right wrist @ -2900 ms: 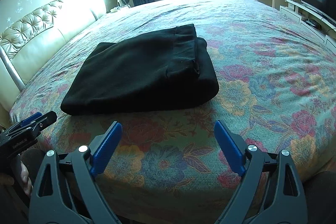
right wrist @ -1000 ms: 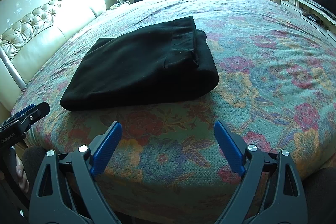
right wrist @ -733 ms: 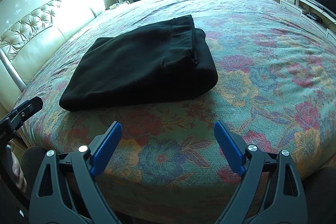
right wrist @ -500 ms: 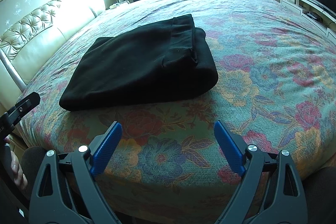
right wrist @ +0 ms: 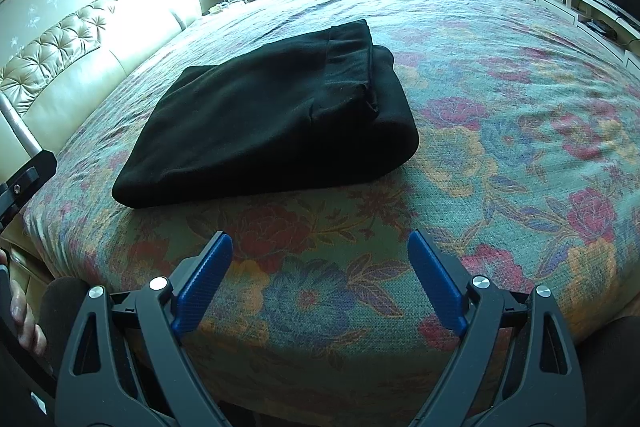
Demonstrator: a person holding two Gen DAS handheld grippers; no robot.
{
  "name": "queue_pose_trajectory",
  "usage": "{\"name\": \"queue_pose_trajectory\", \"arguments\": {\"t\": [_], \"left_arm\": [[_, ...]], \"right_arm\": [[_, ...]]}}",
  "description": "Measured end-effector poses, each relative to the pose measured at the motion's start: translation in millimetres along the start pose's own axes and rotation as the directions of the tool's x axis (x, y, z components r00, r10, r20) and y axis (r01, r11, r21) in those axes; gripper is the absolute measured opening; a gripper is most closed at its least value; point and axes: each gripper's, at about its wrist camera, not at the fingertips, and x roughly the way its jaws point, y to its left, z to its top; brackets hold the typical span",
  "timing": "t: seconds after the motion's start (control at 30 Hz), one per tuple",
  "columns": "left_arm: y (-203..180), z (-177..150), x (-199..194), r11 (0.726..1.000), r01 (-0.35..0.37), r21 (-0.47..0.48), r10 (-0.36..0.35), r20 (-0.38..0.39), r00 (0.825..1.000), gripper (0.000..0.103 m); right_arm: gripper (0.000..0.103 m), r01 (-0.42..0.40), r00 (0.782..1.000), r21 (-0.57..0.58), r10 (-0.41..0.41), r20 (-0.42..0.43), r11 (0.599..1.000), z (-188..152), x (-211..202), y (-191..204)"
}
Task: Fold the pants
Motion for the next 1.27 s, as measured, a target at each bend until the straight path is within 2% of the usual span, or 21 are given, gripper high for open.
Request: {"name": "queue_pose_trajectory", "arguments": {"t": [0.27,0.5,0.7,0.77,0.83,0.97,1.07,1.17,1.27], "left_arm": [[-5,-4,6,1.0,-0.007,0.027,0.008,-0.042,0.999,0.09],[-11,-7,4,0.996,-0.064,0.062,0.066,-0.023,0.998,0.09],[-11,-10,5,0.993,-0.112,0.029,0.113,-0.044,0.993,0.09],[-9,-12,6,0.996,-0.093,0.013,0.094,-0.07,0.993,0.09],[-8,-13,8,0.999,-0.039,0.016,0.04,-0.095,0.995,0.09],[-15,-15,9,0.997,-0.001,0.077,0.009,-0.102,0.995,0.09],[-11,-15,14,0.998,0.014,0.055,-0.007,-0.13,0.991,0.09],[-2,-16,19,1.0,-0.007,0.003,0.007,-0.154,0.988,0.09],[5,-15,24,0.999,-0.047,0.013,0.048,-0.172,0.984,0.09]], "right_arm": [[0.089,-0.006,1.0,0.001,0.006,-0.007,1.0,-1,1,0],[0.089,-0.011,1.0,0.005,0.011,-0.014,1.0,-1,3,-1],[0.089,-0.017,1.0,0.006,0.017,-0.023,1.0,-3,5,0],[0.089,-0.019,0.999,0.01,0.019,-0.028,1.0,-4,6,0],[0.089,-0.019,0.999,0.008,0.019,-0.033,1.0,-5,7,1],[0.089,-0.016,1.0,0.007,0.016,-0.025,1.0,-5,5,1],[0.089,-0.01,1.0,0.014,0.01,-0.012,1.0,-2,3,-4],[0.089,-0.002,1.0,0.029,0.003,-0.011,1.0,1,1,-11],[0.089,0.01,1.0,0.045,-0.01,-0.004,0.999,9,0,-24]]}}
